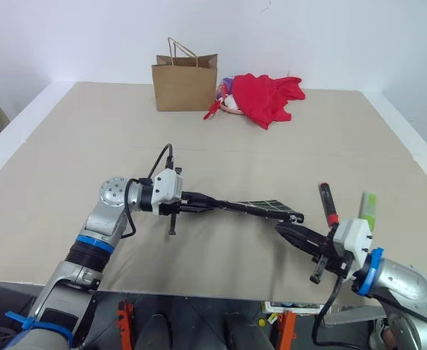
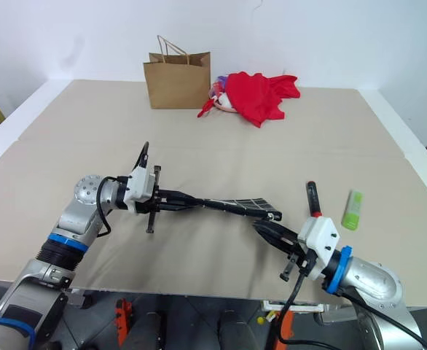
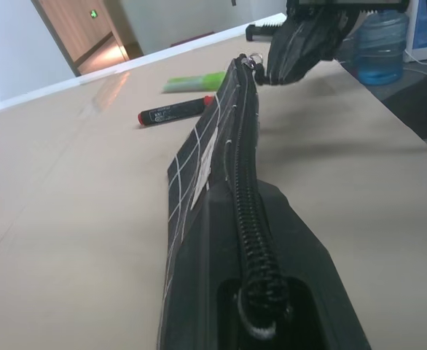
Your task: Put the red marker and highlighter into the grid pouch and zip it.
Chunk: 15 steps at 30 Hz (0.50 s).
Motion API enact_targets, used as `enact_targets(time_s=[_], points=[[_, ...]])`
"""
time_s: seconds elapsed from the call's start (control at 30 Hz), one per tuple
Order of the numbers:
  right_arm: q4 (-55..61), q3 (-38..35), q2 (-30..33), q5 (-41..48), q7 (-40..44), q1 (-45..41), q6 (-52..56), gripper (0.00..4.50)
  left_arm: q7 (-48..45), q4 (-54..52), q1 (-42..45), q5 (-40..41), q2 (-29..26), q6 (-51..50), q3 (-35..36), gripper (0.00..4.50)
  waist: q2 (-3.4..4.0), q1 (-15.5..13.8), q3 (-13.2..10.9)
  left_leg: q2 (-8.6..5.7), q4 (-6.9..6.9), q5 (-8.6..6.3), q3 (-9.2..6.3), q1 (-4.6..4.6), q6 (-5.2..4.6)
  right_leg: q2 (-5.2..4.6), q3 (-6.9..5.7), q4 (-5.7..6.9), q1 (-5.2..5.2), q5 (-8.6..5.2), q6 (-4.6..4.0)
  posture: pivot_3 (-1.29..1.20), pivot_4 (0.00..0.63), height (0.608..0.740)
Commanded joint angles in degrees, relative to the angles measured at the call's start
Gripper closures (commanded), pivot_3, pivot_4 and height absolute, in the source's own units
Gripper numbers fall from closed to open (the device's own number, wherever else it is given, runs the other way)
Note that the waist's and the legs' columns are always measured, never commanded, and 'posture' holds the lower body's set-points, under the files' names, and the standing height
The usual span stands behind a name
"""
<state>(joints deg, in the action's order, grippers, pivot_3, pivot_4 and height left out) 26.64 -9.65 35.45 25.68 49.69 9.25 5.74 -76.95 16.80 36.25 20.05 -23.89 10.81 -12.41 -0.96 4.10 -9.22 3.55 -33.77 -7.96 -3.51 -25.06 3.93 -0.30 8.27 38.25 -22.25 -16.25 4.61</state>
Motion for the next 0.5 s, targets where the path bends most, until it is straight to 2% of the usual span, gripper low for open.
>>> enact_targets(time_s=[0.03, 0.5], points=[[3.77, 1.11, 0.53, 1.36, -1.58, -3.26, 2.98, 4.44, 0.33, -2.06, 0.77, -0.56, 0.48, 1.36, 0.91, 4.5, 0.0, 0.0, 0.0, 0.0, 0.0, 0.0, 0.0, 0.0, 0.0, 0.0, 0.0, 0.0, -0.01, 0.01, 0.03, 0.0, 0.15, 0.74], [7.2, 5.79, -0.43, 3.35, -3.42, -9.63, 10.45, 4.44, 1.01, -0.67, 0.73, -2.15, 2.25, 3.42, 0.91, 4.5, 0.0, 0.0, 0.0, 0.0, 0.0, 0.0, -0.01, -0.01, 0.0, 0.0, 0.0, 0.0, -0.01, 0.09, 0.19, 0.0, 0.15, 0.74]])
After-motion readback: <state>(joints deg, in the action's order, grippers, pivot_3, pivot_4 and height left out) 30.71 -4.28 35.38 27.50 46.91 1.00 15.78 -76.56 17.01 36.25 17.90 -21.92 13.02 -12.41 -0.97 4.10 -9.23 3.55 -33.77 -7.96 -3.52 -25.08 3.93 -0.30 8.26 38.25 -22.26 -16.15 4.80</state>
